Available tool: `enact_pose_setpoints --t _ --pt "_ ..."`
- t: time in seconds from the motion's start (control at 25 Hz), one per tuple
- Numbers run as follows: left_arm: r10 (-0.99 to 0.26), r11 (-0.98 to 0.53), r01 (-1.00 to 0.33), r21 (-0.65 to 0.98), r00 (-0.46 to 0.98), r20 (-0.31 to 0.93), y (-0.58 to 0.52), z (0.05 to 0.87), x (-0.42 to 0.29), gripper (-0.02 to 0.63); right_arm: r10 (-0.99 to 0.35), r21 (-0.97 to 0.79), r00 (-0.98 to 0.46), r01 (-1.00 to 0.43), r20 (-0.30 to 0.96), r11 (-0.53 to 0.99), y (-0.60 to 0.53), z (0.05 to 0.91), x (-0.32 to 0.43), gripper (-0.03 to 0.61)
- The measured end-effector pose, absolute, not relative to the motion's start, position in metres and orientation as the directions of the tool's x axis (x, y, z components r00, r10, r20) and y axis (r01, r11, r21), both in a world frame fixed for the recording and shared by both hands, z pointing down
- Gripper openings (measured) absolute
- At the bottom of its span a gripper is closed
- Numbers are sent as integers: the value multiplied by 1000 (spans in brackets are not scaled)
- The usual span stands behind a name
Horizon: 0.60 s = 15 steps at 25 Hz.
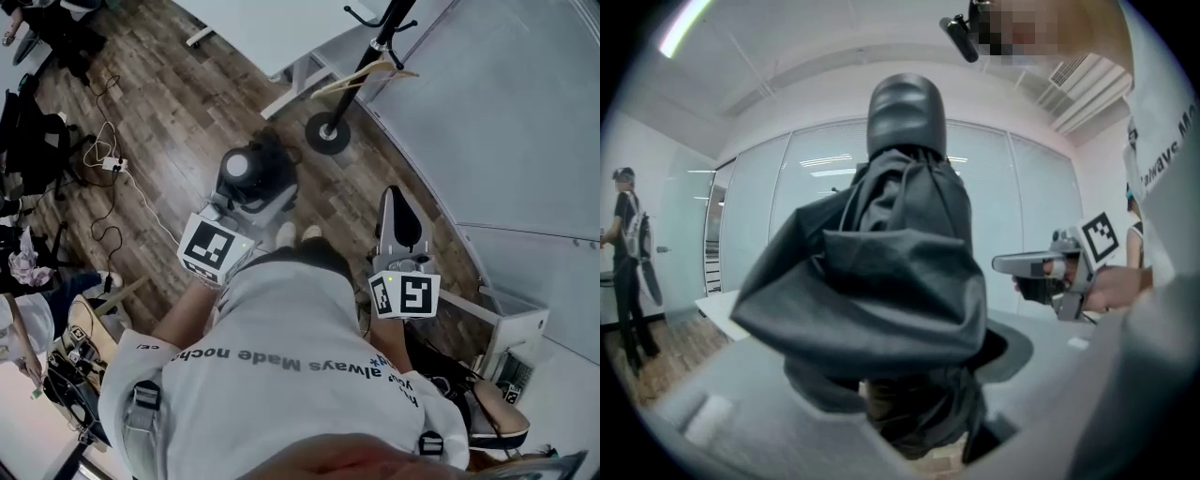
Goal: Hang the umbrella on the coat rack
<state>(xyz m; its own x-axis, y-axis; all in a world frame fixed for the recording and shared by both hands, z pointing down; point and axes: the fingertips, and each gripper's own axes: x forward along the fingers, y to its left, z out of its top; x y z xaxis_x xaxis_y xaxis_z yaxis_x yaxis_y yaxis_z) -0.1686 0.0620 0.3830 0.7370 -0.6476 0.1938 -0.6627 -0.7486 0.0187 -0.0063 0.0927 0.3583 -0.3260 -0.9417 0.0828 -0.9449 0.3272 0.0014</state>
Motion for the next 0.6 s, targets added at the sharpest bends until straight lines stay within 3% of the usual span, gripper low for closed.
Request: enact_pose_setpoints --t 0.6 --pt "-647 -749 -663 12 735 204 -120 388 -78 287 -947 -20 -313 -950 71 312 -84 377 92 2"
